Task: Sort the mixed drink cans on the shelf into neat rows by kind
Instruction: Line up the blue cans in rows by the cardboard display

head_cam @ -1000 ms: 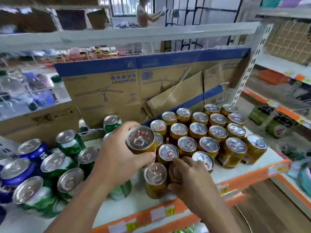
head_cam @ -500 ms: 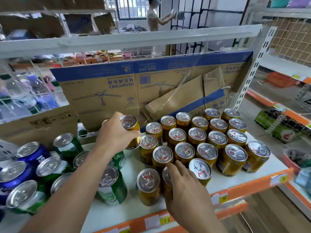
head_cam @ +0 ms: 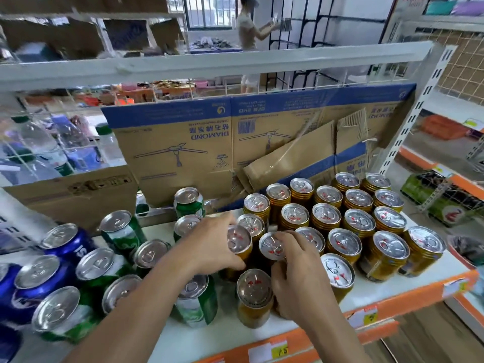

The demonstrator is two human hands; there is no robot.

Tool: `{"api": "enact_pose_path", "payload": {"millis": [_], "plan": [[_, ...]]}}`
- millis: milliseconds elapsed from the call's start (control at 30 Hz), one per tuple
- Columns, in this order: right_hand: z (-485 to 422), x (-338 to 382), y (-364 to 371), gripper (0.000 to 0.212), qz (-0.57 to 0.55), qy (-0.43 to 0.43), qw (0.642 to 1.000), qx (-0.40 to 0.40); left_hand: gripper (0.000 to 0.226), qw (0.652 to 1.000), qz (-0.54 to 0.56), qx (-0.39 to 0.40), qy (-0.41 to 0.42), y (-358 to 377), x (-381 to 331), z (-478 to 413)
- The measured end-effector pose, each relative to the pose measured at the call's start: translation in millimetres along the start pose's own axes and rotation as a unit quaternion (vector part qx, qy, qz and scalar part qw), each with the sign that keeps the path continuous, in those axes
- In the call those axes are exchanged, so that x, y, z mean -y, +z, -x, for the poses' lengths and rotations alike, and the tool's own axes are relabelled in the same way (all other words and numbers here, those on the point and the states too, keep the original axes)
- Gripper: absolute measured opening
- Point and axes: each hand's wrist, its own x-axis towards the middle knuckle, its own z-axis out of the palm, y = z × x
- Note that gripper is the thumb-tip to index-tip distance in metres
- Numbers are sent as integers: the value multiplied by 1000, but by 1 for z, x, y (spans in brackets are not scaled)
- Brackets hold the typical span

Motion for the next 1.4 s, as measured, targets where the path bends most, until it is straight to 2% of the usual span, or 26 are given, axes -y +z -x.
{"api": "enact_pose_path", "payload": {"millis": [133, 333, 433, 567, 767, 933, 1067, 1200, 1400], "plan": [[-5, -3, 1, 46, 2, 1, 1000, -14, 61, 997, -72, 32, 5, 16, 3, -7], [-19, -11, 9, 53, 118, 15, 993, 19, 77, 990, -115, 70, 32, 15, 3, -10], [-23, -8, 5, 60, 178, 46, 981, 58, 73, 993, -97, 13, 59, 7, 0, -3], [-29, 4, -3, 64, 209, 44, 974, 73, 74, 973, -180, -123, 72, -2, 8, 13], [-37, 39, -4, 67, 201, -46, 973, 100, 79, 965, -189, -174, -42, -13, 36, 61], [-30, 93, 24, 68, 143, -153, 961, 179, 75, 943, -151, -216, -203, -3, 72, 140], [-3, 142, 60, 67, 105, -251, 932, 239, 77, 912, -114, -215, -331, 11, 100, 209], [33, 195, 92, 67, 80, -349, 894, 268, 76, 862, -104, -249, -428, 21, 126, 276], [73, 277, 135, 67, 76, -433, 851, 287, 73, 817, -80, -304, -483, 31, 182, 352]]}}
